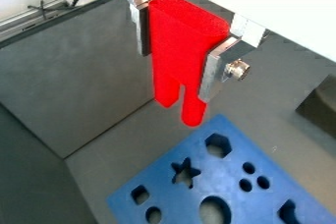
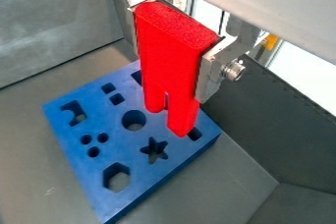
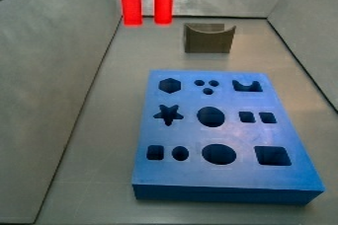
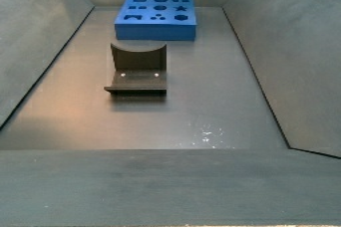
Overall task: Pick up the square-circle object. Move up. Rotate the square-circle object. Place the square-circle object on the fixture. Regrasp the square-circle object. Move to above the board. Insert the square-circle object.
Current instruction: Insert the square-circle object.
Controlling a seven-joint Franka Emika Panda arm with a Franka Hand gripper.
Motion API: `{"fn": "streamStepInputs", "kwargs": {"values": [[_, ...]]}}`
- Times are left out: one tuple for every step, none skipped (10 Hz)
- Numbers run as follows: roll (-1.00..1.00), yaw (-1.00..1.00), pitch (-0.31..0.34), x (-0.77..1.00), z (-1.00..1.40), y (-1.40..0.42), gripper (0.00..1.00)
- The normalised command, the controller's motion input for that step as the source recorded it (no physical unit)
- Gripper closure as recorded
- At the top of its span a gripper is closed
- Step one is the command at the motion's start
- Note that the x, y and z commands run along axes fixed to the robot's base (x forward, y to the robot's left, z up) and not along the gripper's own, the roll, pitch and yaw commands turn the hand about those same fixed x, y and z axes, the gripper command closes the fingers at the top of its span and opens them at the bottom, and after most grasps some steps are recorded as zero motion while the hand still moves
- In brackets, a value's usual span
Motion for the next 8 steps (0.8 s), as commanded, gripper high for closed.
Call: {"fn": "streamStepInputs", "kwargs": {"values": [[0.00, 0.07, -0.020, 0.00, -0.25, -0.32, 1.00], [0.04, 0.05, -0.014, 0.00, -0.23, -0.31, 1.00], [0.08, 0.05, -0.011, 0.00, -0.23, -0.31, 1.00], [0.15, 0.03, -0.019, 0.00, -0.23, -0.33, 1.00], [0.14, 0.09, -0.024, 0.00, -0.22, -0.34, 1.00], [0.12, 0.07, -0.036, 0.00, -0.19, -0.34, 1.00], [0.18, 0.06, -0.026, 0.00, -0.18, -0.37, 1.00], [0.19, 0.03, -0.019, 0.00, -0.22, -0.37, 1.00]]}}
